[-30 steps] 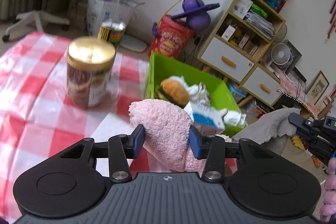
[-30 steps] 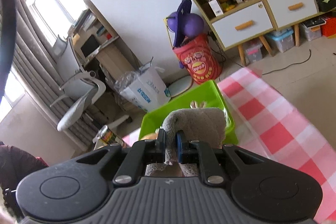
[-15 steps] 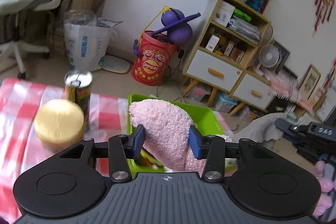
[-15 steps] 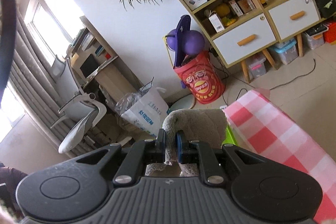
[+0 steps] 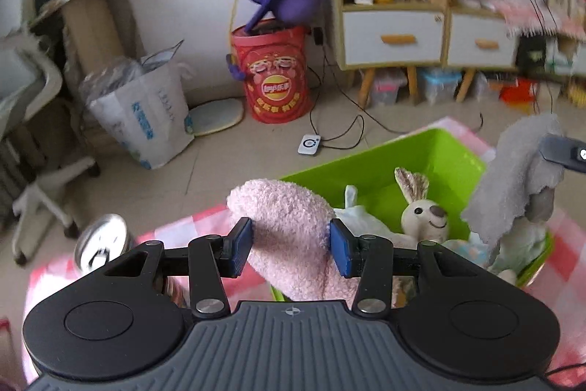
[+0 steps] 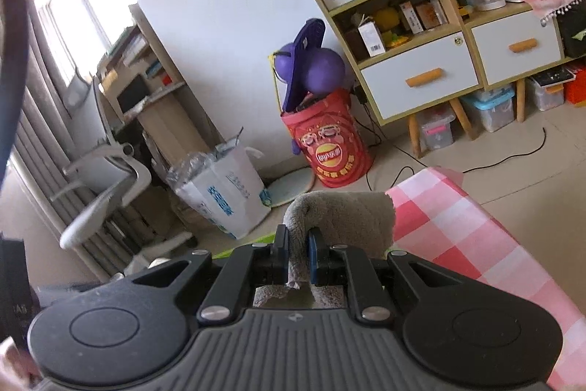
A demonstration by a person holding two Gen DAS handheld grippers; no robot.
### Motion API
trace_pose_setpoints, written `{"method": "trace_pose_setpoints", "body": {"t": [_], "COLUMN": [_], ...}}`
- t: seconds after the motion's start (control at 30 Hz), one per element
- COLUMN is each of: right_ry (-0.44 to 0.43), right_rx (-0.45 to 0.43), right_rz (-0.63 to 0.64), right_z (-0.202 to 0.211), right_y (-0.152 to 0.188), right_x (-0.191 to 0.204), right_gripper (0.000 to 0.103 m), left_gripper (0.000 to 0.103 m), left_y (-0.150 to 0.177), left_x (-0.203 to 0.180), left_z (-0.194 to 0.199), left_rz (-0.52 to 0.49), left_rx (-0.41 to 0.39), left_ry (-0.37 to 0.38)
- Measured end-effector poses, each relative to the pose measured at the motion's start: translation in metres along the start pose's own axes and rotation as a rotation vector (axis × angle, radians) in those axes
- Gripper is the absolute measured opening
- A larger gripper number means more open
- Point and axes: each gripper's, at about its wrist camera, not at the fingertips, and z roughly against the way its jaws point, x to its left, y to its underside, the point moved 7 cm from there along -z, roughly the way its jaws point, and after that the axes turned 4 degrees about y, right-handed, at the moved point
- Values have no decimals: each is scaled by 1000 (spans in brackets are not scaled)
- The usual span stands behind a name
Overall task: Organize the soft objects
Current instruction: 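Lift the pink sock plush and grey towel with both tools and carry them over the bin, then open both tools to drop the pink sock plush and grey towel into the bin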
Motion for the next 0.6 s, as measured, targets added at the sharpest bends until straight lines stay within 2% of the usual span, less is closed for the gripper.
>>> {"method": "trace_pose_setpoints", "body": {"t": [0.27,0.6], "right_ry": [5,20], "right_rx": [58,124], "right_rz": [14,44], "right_z": [-29,-45], "right_y": [22,42], "right_x": [-4,-7], "right_gripper": [0,0], "left_gripper": [45,44], "left_y": [-4,12], "left_x": [-23,-25], "left_z": [-21,-56], "left_rz": [-140,-98], "left_rx": [13,66], "left_ry": [12,26]}}
